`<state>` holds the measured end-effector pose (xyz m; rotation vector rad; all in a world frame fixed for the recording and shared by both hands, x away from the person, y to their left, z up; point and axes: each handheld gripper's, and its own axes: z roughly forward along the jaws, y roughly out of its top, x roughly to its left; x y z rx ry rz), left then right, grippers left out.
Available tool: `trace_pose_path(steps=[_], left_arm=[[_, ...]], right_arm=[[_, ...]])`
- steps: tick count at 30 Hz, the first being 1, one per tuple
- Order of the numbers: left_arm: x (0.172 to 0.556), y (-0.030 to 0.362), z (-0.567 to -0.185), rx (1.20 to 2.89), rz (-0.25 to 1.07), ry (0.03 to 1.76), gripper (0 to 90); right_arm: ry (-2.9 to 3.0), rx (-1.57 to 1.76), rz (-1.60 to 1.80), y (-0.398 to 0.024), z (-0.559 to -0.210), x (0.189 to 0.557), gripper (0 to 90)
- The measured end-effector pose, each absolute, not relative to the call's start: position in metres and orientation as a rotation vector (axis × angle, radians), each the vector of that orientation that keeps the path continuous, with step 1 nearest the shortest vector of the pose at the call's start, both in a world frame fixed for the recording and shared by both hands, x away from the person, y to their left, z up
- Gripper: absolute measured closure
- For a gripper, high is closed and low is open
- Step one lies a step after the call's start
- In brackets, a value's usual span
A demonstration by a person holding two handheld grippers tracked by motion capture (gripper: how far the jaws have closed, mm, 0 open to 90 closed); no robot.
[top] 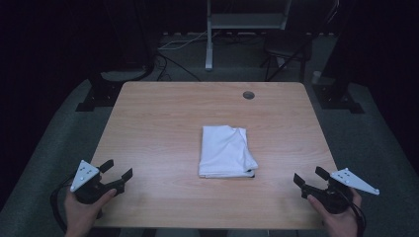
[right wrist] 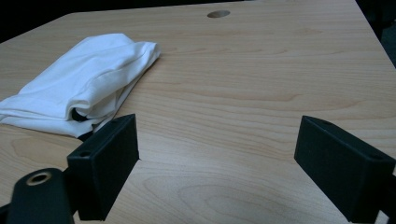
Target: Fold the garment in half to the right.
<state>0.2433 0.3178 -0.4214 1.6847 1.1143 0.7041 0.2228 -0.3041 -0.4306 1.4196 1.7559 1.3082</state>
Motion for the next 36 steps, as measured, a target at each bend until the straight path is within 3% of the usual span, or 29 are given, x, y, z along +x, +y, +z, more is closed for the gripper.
trace_pose_path(steps=[36], left_arm=[[0.249, 0.311, -0.437, 1.694, 0.701, 1.117, 21.3]], right_arm=[[1.748, 1.417, 1.298, -0.308, -0.444, 0.224, 13.1]])
